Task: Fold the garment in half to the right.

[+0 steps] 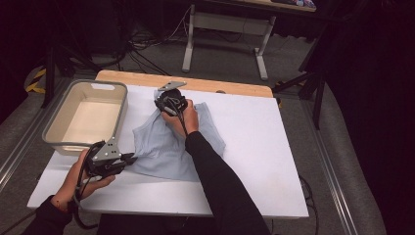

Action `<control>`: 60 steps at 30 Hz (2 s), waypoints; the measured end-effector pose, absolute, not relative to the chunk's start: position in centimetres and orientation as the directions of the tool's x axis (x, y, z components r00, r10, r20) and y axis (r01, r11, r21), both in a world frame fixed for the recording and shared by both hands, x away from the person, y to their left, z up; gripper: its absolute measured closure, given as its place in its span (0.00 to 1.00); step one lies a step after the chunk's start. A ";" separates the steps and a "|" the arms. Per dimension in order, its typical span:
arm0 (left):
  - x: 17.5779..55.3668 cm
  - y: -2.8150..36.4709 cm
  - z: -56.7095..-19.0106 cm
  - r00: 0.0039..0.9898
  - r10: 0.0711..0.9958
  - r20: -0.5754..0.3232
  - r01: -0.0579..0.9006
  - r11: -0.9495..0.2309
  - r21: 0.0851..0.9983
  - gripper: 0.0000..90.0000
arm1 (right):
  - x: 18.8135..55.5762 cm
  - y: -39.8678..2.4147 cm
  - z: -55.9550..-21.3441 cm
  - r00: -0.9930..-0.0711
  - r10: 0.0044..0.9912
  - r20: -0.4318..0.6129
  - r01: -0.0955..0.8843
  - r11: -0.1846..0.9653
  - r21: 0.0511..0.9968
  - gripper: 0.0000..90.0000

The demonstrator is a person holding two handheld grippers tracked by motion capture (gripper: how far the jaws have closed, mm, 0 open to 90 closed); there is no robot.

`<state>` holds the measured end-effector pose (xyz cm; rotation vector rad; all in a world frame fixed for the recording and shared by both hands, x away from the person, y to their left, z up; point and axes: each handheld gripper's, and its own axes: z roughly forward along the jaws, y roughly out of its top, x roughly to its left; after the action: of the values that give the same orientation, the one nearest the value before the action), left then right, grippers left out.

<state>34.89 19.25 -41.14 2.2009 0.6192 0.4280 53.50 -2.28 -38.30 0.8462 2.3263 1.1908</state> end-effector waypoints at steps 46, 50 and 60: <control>34.3 17.4 -38.1 0.852 0.513 0.105 0.163 -0.449 0.878 0.95 | 53.3 -2.9 -37.0 -0.778 0.628 -0.026 0.288 0.393 0.873 0.92; 34.4 17.6 -38.0 0.848 0.520 0.104 0.164 -0.443 0.881 0.95 | 53.5 -2.5 -37.0 -0.779 0.626 -0.040 0.279 0.402 0.872 0.92; 35.6 16.6 -37.6 0.851 0.515 0.101 0.153 -0.427 0.891 0.95 | 54.7 -2.7 -36.3 -0.773 0.632 -0.043 0.282 0.404 0.870 0.92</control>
<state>35.62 16.63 -37.55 1.9982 0.4903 0.4431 54.67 -2.73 -36.30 0.7877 2.2990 1.3194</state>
